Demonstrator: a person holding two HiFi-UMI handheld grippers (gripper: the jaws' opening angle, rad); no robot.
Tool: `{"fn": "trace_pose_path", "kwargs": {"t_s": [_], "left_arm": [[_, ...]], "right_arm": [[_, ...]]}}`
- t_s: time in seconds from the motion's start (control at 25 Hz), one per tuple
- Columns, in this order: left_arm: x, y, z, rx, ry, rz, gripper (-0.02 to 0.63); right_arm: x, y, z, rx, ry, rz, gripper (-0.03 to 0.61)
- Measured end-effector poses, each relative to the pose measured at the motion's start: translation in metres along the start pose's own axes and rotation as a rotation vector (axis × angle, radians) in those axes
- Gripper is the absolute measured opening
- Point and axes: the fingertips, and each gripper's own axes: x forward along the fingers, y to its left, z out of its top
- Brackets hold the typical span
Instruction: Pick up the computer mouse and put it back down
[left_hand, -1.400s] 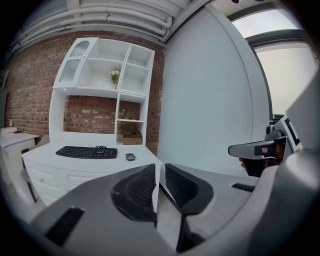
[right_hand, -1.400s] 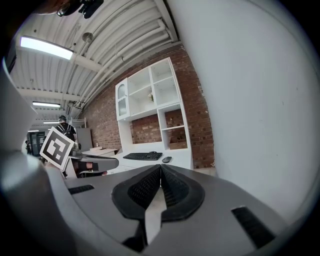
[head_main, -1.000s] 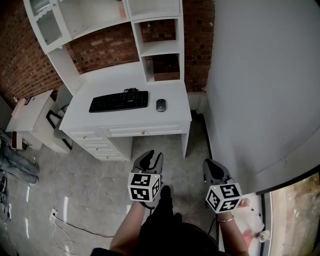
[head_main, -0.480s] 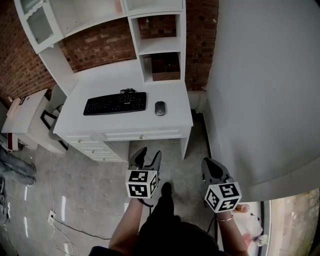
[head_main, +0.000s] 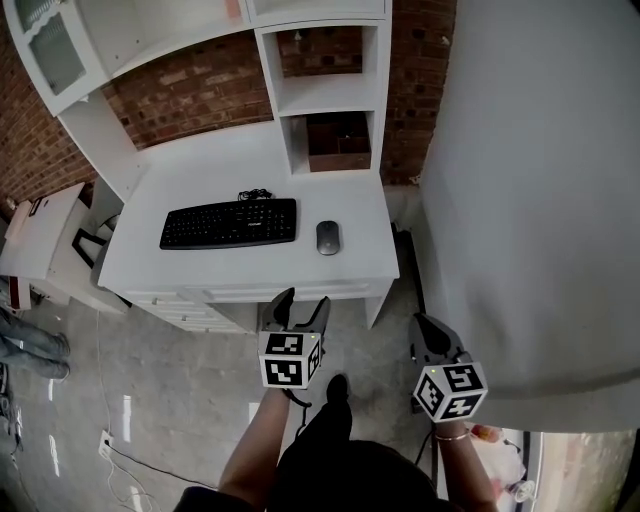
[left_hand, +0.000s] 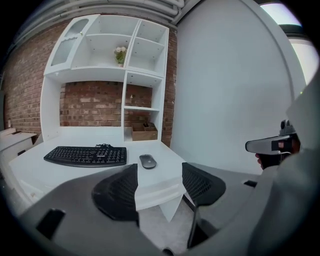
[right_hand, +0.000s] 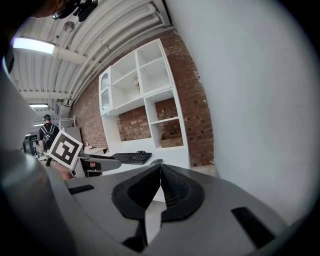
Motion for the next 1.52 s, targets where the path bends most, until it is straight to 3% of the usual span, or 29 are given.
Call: {"fn": "trace_pose_path", "kwargs": {"t_s": [0.8,1.16,1.52], "left_arm": [[0.106,0.050,0.013,-0.013,0.073,-0.078,0.290],[0.128,0.051,0.014,-0.017,0.104,-0.067,0.290],[0.156,0.056,0.020,-0.045,0.134,-0.005,0.290]], "right_arm": [[0.118,-0.008,0.025,0.012,0.040,-0.049,0.005],[0.139,-0.020,0.035,0.005,0.050,-0.048,0.005],[0.176,-0.040,0.053,-0.012,0.063,0.023,0.005]]}}
